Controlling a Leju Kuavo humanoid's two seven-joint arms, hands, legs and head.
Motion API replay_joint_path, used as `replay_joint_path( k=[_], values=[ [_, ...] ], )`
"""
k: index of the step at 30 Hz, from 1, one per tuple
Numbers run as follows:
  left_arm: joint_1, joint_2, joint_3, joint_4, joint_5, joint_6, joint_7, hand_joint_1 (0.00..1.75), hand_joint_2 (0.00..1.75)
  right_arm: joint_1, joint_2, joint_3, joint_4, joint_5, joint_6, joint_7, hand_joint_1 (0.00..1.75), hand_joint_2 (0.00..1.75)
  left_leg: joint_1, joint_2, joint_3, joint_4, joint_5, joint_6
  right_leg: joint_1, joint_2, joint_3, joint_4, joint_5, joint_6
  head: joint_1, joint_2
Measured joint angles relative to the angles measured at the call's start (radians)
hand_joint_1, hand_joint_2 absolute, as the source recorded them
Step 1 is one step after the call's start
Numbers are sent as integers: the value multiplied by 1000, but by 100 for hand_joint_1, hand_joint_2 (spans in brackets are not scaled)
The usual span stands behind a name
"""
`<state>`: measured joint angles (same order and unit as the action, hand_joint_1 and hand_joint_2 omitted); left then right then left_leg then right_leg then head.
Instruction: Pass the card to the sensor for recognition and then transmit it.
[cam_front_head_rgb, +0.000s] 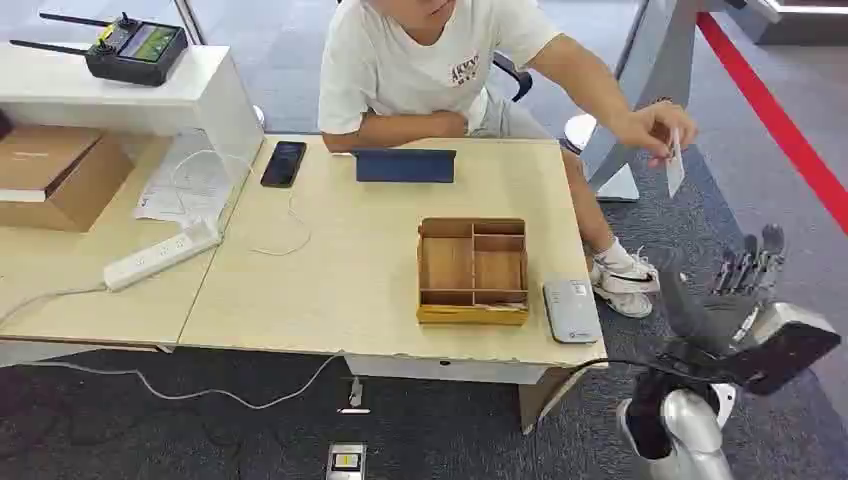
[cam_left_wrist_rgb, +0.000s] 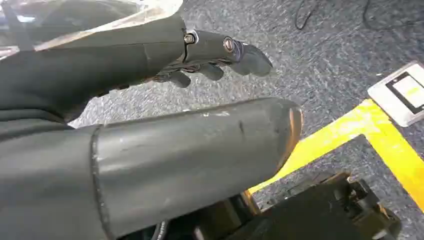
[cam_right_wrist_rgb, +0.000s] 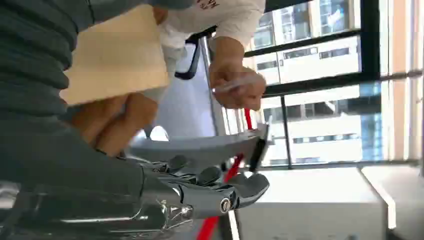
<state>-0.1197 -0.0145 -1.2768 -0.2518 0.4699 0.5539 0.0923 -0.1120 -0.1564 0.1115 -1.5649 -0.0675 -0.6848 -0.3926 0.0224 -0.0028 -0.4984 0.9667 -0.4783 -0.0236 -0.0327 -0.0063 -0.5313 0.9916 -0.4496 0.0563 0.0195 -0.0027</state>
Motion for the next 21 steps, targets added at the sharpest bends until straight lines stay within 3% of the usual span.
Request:
replay_joint_path(
  k=[3, 10, 14, 21],
  values=[
    [-2, 0, -3, -1, -29, 0, -2, 0, 0, -3, 12, 50, -22, 611, -6, 181, 0, 175, 1, 0, 0, 0, 0, 0, 1, 0, 0, 0, 0, 0, 0, 0],
    [-4, 0, -25, -8, -61, -1, 5, 0, 0, -23, 10, 151, -24, 1268, -9, 477, 0, 175, 1, 0, 0, 0, 0, 0, 1, 0, 0, 0, 0, 0, 0, 0],
    [-5, 2, -27, -9, -67, -10, 12, 0, 0, -69, -10, 219, -6, 1413, -9, 611, 0, 175, 1, 0, 0, 0, 0, 0, 1, 0, 0, 0, 0, 0, 0, 0],
    [-8, 6, -42, -12, -71, -19, 17, 0, 0, -147, -39, 309, 44, 1426, 24, 668, 0, 175, 1, 0, 0, 0, 0, 0, 1, 0, 0, 0, 0, 0, 0, 0]
  ],
)
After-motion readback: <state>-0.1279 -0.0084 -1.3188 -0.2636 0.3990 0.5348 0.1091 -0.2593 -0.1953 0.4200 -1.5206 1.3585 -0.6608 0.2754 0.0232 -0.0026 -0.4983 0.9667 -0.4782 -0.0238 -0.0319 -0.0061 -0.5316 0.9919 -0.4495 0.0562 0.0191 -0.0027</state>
